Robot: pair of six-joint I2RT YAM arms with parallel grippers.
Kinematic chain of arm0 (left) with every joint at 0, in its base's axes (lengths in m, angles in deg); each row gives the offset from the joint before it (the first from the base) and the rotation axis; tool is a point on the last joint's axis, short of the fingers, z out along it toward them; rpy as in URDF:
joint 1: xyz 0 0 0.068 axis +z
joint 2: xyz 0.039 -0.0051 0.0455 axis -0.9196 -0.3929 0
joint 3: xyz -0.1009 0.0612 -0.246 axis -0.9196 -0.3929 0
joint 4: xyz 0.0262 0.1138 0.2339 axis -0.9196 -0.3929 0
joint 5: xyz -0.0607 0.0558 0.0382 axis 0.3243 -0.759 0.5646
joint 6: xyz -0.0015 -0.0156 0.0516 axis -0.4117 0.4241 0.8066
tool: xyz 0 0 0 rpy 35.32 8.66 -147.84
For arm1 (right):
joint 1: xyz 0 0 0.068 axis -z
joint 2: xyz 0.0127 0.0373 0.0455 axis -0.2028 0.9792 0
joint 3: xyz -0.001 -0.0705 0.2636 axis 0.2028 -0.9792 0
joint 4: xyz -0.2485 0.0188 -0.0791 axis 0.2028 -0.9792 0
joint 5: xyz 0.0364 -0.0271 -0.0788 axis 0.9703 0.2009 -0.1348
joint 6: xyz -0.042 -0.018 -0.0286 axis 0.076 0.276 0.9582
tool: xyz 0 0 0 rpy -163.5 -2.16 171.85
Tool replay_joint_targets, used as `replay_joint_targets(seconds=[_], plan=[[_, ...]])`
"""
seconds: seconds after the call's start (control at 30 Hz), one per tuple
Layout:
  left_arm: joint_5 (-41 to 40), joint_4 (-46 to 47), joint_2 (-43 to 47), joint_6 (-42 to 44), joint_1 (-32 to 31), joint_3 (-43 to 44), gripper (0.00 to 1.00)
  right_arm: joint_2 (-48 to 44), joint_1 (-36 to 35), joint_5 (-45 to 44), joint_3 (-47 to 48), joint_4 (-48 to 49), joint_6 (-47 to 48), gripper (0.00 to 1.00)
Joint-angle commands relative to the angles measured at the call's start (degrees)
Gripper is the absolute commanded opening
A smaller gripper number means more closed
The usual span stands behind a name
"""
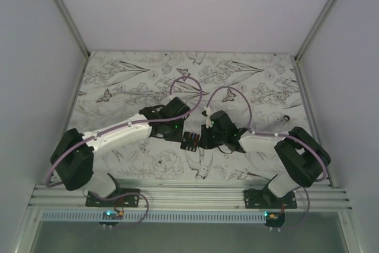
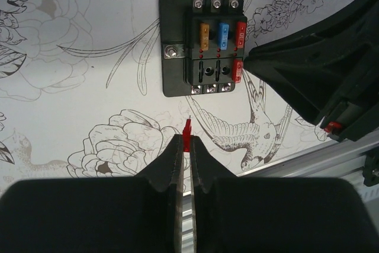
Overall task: Snap on the fuse box
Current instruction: Adjust the fuse box base at the center of the board, then install the fuse at the fuse box base.
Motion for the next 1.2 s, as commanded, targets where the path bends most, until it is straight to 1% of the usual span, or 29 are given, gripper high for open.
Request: replay_joint_targets(seconds=[0.0,0.1,0.3,0.47,0.53,0.67,0.8,0.9,0.93,1.17], plan=[[-1.44,-3.74,-2.68,0.15,-1.39,2.88,0.00,-3.43,-0.18,-3.94,0.84,-3.01,0.93,0.20],[-2.75,-5.35,-5.03,1.00,-2.66,5.19,0.00,-6.91,0.92,-9.60,1.06,-7.50,3.14,0.27],[-3.16,-8.18,-10.07,3.07,-4.26,10.03,0.00,-17.47,5.27,-18.16,-1.32,-14.08,5.30,0.45],[-4.80,-11.60,-14.47,3.88,-5.36,14.31,0.00,-27.73,9.66,-23.25,-5.16,-15.91,5.17,0.51],[-5.64,-11.99,-15.43,4.14,-5.92,15.12,0.00,-30.97,10.91,-24.38,-7.07,-15.58,4.37,0.56],[-5.87,-12.49,-17.67,4.52,-6.59,16.95,0.00,-34.68,11.72,-27.93,-9.82,-14.17,2.62,0.71],[-6.51,-12.97,-19.91,4.18,-7.03,18.60,0.00,-35.60,12.07,-28.43,-10.13,-14.23,2.15,0.88],[-6.86,-13.11,-21.32,4.06,-7.13,19.43,0.00,-36.52,12.15,-28.80,-10.38,-14.30,2.01,0.98],[-6.97,-13.17,-21.74,3.99,-7.13,19.67,0.00,-36.78,12.15,-28.93,-10.47,-14.31,2.03,1.00],[-7.74,-13.50,-23.38,4.13,-7.20,20.83,0.00,-37.89,12.15,-29.35,-10.83,-14.14,1.95,1.00]])
